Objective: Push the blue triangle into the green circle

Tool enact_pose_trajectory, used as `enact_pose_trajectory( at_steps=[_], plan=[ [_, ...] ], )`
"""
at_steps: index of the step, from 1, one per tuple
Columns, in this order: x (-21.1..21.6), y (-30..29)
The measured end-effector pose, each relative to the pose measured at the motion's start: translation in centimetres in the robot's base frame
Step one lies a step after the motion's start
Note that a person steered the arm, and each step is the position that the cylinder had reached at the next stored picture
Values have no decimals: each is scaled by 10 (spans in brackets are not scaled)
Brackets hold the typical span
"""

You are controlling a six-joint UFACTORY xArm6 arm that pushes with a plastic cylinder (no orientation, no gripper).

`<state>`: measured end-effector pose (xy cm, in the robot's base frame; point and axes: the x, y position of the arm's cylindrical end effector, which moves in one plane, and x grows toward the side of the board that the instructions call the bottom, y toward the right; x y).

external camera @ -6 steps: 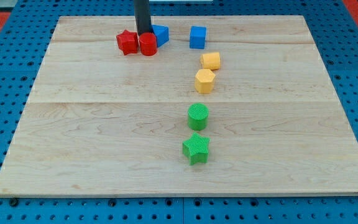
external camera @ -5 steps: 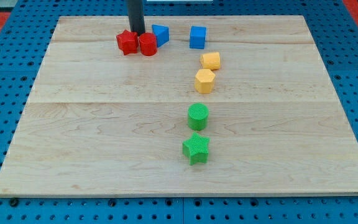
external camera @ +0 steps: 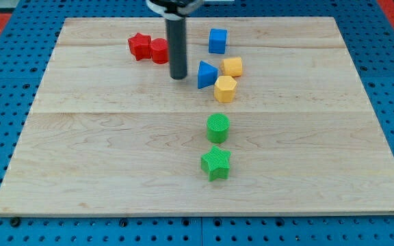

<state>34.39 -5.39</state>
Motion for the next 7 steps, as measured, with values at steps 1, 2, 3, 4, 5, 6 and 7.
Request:
enact_pose_trajectory(
  at_steps=[1,2,3,4,5,6,7],
  plan=[
    [-27,45],
    [19,74],
    [63,73],
    [63,69],
    [63,81],
    [74,86],
    [97,86]
  ],
)
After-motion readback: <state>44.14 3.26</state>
